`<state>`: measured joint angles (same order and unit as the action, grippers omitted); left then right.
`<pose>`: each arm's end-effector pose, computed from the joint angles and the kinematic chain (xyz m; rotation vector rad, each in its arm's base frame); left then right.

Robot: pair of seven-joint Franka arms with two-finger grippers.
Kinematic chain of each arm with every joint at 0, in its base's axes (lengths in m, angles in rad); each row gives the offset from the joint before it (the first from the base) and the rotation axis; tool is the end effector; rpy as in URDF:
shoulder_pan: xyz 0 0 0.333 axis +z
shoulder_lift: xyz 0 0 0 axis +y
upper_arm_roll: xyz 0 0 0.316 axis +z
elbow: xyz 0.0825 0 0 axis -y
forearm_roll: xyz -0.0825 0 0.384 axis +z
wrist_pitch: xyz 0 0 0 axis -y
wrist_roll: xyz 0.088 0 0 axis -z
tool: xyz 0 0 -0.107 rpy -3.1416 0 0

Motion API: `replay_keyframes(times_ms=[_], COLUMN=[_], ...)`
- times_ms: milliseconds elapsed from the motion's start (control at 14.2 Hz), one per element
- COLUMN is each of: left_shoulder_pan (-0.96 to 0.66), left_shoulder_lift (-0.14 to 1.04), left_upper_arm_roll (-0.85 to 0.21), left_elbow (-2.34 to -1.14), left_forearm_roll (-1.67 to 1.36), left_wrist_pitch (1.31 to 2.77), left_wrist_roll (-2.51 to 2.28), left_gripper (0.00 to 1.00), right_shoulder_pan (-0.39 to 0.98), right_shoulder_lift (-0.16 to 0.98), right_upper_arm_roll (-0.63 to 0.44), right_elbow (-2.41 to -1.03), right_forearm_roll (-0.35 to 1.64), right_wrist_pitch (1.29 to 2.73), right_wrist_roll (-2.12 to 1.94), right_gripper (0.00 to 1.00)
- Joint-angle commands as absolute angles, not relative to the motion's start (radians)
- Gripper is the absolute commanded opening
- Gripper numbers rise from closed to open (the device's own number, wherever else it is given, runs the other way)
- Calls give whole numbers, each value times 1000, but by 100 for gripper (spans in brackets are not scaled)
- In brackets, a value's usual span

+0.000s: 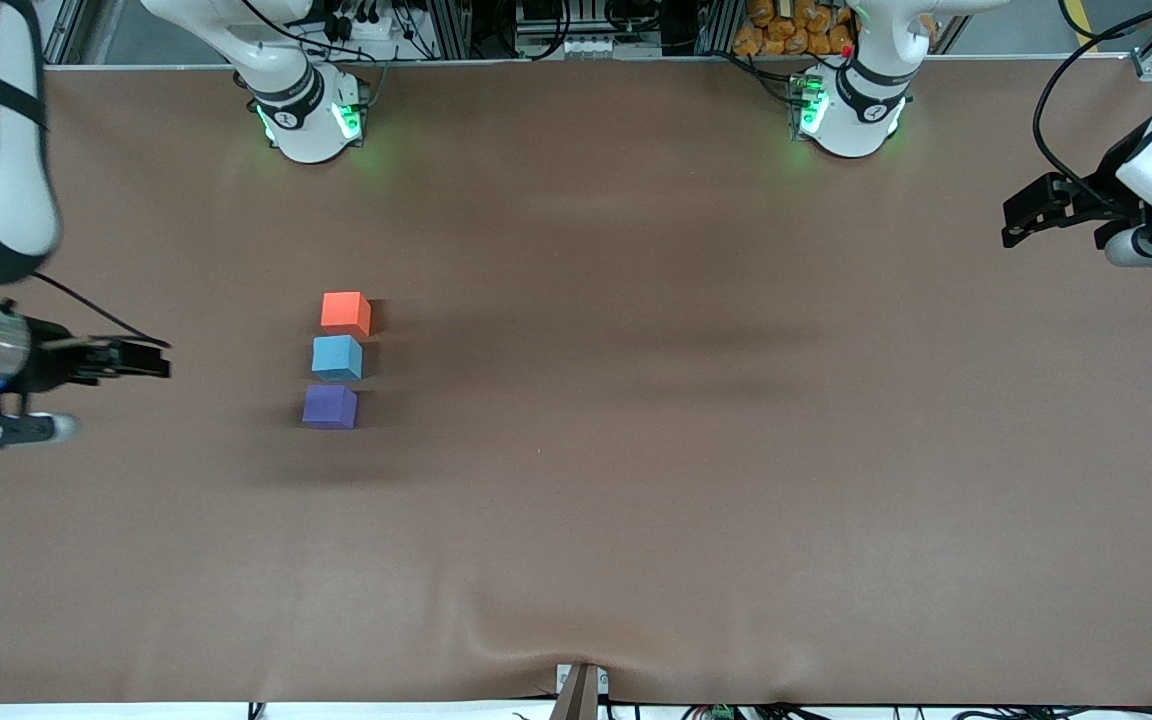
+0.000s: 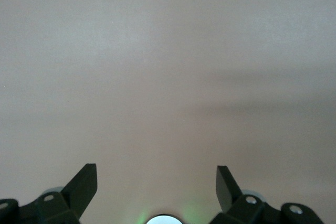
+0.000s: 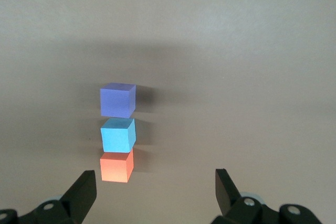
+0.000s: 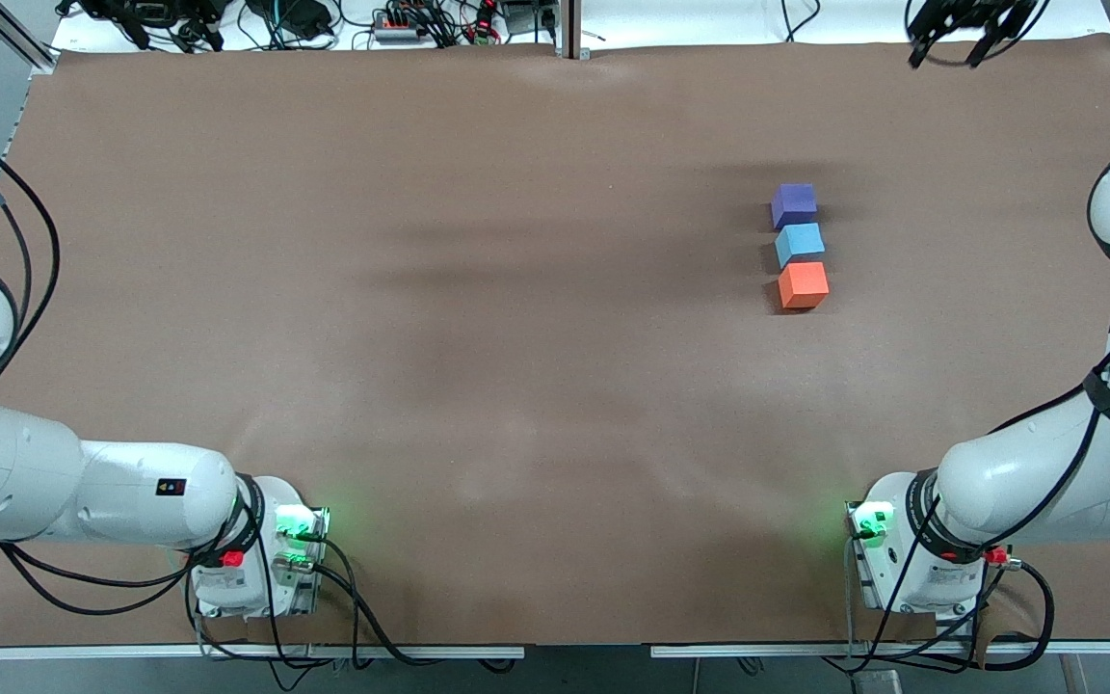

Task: Place blue block between orange and purple blocks
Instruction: 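Open the right gripper and withdraw it from the blocks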

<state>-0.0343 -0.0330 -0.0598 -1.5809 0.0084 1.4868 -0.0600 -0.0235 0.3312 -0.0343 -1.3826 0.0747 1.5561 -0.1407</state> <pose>0.5330 -0.0499 0.6306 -3.1247 0.0524 0.0941 0.6423 -0.0259 0.5128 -3.0520 -0.1207 0.2303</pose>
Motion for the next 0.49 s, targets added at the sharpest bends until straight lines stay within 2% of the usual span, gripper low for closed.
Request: replay_keyframes(times_ms=[0,422], left_shoulder_pan=[-29,-28], left_shoulder_lift=[-31,-31], left_upper_arm_roll=[-63,-63], left_elbow=[-1569,-1569], left_forearm_roll=[-5,-6], left_wrist_pitch=[1473,1473], left_wrist_roll=[-61,-61], left_gripper=[100,100], right_shoulder_pan=[-23,-20], right_shoulder_lift=[336,215], right_upper_arm_roll=[-21,-15], right_elbow=[-1283,-1269], right_forearm_roll=[35,15], right_wrist_pitch=[1500,1378], right_wrist_roll=[-114,-72], right_gripper=[100,100])
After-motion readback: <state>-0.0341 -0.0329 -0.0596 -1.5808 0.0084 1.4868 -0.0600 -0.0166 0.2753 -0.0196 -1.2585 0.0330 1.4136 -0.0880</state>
